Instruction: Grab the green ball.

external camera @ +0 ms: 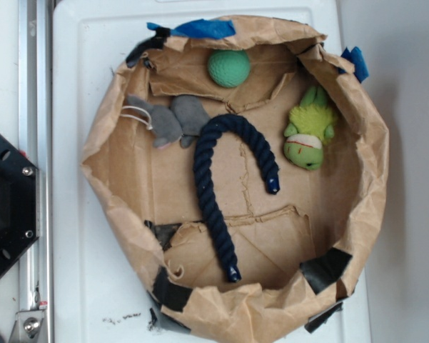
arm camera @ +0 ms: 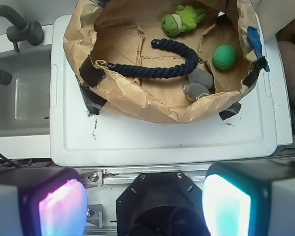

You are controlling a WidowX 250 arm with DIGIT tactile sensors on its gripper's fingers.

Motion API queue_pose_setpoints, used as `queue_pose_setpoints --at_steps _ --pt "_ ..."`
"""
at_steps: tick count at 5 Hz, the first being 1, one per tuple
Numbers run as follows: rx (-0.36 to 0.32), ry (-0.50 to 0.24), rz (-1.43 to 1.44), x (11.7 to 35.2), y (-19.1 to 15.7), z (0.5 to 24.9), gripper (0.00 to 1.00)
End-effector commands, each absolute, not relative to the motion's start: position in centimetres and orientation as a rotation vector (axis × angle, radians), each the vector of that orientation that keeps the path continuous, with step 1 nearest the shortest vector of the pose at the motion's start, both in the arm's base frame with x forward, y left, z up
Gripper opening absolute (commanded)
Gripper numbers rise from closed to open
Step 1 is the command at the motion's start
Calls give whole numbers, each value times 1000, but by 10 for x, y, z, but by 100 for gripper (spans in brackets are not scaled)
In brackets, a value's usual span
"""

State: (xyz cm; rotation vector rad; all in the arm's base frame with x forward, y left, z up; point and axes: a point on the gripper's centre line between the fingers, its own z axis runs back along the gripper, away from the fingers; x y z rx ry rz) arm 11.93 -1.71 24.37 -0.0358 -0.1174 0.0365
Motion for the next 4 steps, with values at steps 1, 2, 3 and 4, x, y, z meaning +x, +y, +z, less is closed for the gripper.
queue_pose_setpoints --at_steps 1,2,3,4 --pt "-36 -117 37 119 -17 244 100" --pt "-36 -120 176 144 -20 227 100" --pt "-28 -97 255 158 -20 213 100" --pt "-10 -104 348 177 -17 199 100"
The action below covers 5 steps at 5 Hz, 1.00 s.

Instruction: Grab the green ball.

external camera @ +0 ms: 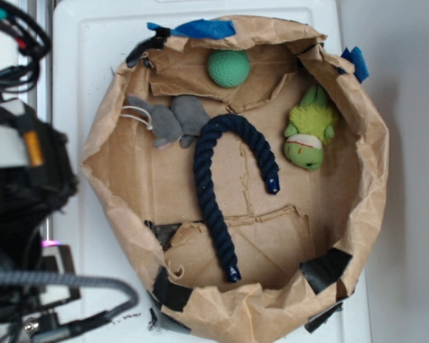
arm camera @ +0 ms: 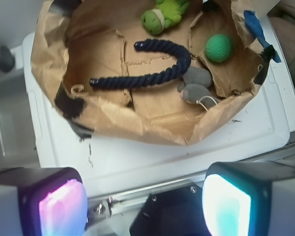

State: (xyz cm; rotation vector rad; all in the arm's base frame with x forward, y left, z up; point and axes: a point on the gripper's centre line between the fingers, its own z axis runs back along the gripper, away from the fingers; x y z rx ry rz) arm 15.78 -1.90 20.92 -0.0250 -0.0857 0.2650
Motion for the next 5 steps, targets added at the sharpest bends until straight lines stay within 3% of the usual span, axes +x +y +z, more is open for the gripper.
queue_pose_setpoints --at_steps 1,2,3,4,5 --pt "-45 -157 550 197 -8 183 100" --pt "-1 -285 755 218 4 175 100" --pt "18 -336 907 229 15 168 100" --pt "89 -330 1095 241 30 150 100" --pt "89 -330 1095 241 30 150 100"
